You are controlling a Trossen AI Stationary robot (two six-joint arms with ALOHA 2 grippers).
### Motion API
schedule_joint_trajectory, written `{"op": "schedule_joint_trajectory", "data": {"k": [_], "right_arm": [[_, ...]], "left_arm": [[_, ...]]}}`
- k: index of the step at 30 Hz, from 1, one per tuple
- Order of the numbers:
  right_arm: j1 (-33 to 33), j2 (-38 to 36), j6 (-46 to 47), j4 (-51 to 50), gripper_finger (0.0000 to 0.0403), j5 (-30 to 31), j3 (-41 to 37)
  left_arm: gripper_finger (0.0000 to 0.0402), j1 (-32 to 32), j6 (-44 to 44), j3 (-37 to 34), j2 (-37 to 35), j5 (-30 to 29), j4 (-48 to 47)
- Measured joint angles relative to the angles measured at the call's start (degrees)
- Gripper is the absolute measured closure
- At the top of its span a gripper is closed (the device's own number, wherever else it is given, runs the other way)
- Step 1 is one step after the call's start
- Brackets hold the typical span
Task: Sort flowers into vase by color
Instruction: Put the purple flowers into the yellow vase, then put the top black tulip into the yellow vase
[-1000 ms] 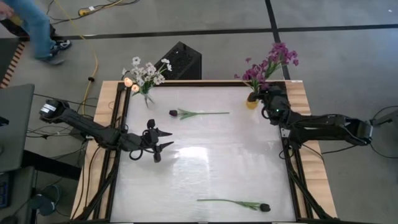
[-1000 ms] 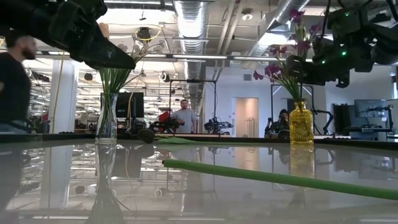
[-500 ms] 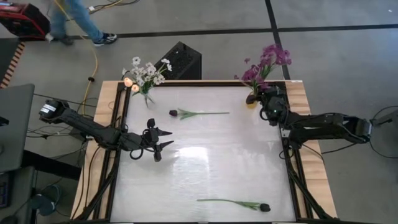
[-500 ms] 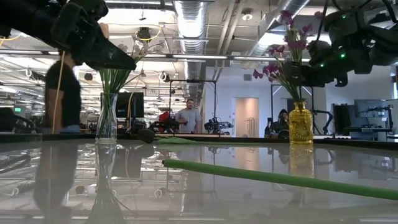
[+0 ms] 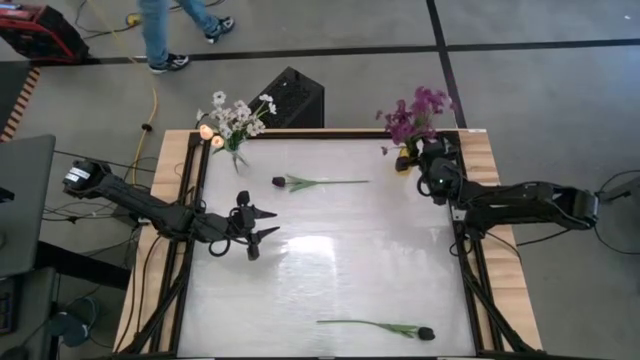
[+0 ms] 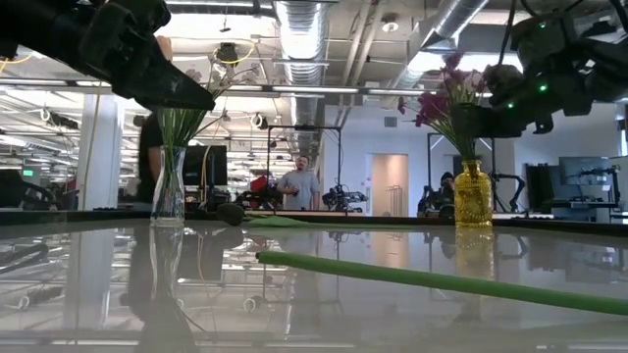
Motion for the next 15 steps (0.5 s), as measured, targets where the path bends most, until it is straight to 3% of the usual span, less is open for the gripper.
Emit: {"op": "schedule_joint_trajectory", "data": {"k": [11,15], "right_arm": [[2.78,-7.86,2.14,-13.48,0.0169,-0.08,0.07],[4.22,-11.04,6.04,-26.87,0.0167,-0.52,3.52]], "left_arm": [[0.0239,0.35,0.0,0.0,0.0,0.53,0.04],[0.0239,0.72,0.0,0.0,0.0,0.58,0.04]]}}
